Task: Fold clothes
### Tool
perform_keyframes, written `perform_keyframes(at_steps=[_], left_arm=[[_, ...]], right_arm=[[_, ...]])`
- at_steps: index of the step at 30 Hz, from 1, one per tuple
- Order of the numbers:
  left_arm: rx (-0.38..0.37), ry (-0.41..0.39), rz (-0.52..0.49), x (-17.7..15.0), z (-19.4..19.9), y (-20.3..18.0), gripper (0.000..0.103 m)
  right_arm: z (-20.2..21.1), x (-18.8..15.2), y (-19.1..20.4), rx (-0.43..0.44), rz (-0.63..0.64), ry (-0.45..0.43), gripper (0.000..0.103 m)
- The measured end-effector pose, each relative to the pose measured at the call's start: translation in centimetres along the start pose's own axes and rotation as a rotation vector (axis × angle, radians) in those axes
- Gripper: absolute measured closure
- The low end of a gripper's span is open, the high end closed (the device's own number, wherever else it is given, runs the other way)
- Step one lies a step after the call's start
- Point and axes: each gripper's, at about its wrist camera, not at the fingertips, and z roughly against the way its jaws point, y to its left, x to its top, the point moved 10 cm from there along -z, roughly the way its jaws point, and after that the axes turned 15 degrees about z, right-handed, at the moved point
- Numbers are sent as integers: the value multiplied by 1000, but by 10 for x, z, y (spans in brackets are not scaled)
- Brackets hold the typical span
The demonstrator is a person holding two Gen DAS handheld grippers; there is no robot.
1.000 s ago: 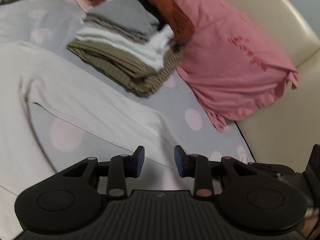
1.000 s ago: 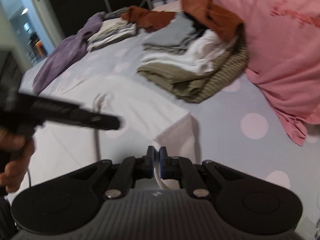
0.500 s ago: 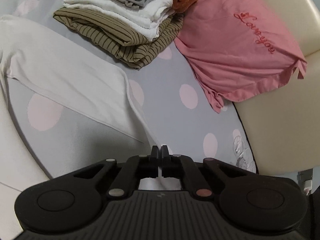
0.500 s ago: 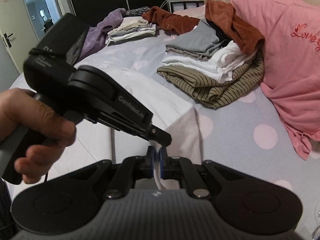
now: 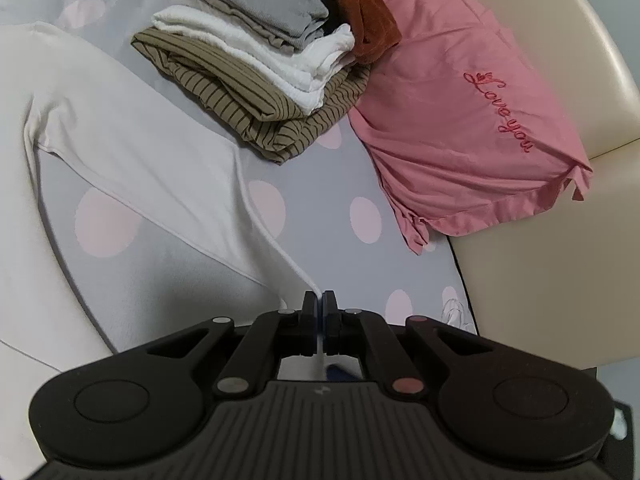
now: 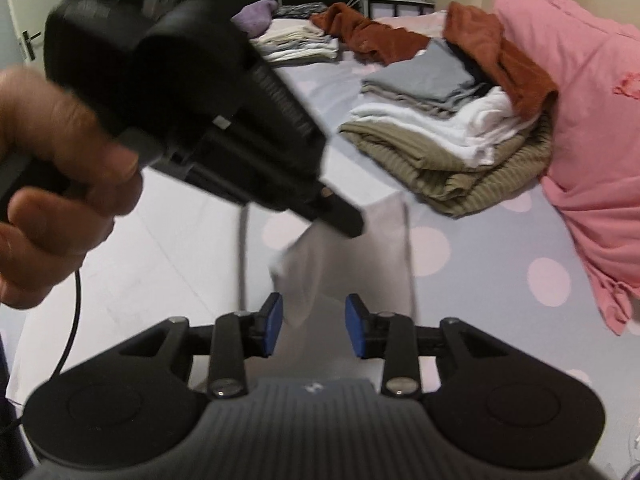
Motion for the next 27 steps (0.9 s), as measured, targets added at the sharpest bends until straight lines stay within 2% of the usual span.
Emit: perform_keyframes(at_steps=[4, 6, 9, 12, 13, 14, 15, 16, 27], left_arm=[[-15, -9, 17, 0, 9, -1, 103], [-24, -14, 27, 1, 14, -1, 103], [-35, -20, 45, 2, 23, -3, 103], [-44, -28, 48, 2, 32, -6, 103], [-44, -32, 45, 1, 35, -7, 103], [-44, -37, 43, 1, 38, -7, 103], [-42, -44, 42, 1, 42, -7, 103], [-42, -51, 44, 1, 46, -5, 103], [-79, -134, 107, 8, 107, 23, 103]], right_arm=[[-7, 8, 10, 14, -87, -23, 65], [-8, 12, 18, 8, -84, -33, 65], [-9, 14, 30, -21, -44, -36, 65], [-10, 14, 29, -76, -70, -44, 65], [-10, 15, 28, -91, -83, -47, 68], [-10, 16, 26, -93, -96, -50, 74], [-10, 17, 25, -95, -103, -52, 92], [-10, 19, 25, -99, -105, -54, 94], [16, 49, 53, -36, -18, -99, 98]])
